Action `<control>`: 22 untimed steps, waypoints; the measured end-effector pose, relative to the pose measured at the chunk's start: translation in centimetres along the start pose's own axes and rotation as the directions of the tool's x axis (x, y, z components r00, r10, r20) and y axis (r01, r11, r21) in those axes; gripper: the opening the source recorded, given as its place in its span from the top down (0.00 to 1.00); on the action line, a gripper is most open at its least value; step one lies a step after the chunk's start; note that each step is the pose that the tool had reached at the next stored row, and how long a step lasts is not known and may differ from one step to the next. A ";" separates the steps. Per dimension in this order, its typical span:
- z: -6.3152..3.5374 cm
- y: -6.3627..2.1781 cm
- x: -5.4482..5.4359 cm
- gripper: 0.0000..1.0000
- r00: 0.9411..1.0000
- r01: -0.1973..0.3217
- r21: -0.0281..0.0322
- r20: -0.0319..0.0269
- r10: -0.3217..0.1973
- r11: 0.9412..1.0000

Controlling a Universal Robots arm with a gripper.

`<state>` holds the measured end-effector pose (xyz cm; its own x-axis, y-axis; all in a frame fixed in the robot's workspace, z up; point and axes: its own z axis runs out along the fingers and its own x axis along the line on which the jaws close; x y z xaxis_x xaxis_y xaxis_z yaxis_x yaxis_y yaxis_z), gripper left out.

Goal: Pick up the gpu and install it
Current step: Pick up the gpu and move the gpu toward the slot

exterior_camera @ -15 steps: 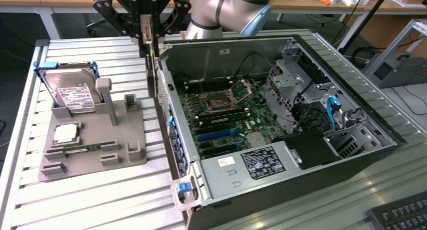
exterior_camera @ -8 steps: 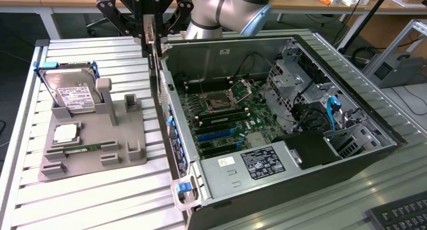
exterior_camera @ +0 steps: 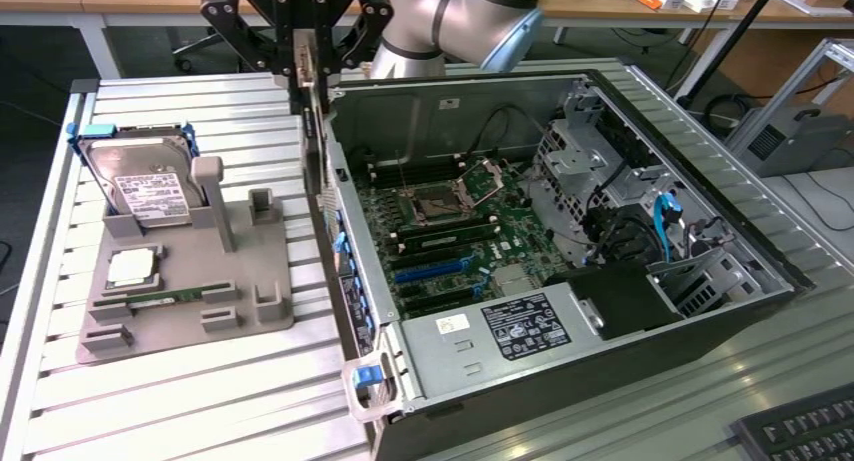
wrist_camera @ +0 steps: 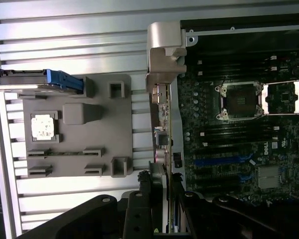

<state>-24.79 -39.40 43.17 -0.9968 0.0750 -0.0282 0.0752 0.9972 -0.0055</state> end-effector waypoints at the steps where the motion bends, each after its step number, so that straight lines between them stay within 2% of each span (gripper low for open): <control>1: 0.00 0.00 -0.1 0.73 1.000 0.000 0.000 0.000 0.000 1.000; 22: 0.05 0.13 -1.8 0.73 1.000 0.000 0.000 0.000 0.000 1.000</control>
<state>-23.00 -39.40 43.17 -0.9968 0.0750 -0.0283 0.0752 0.9972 -0.0056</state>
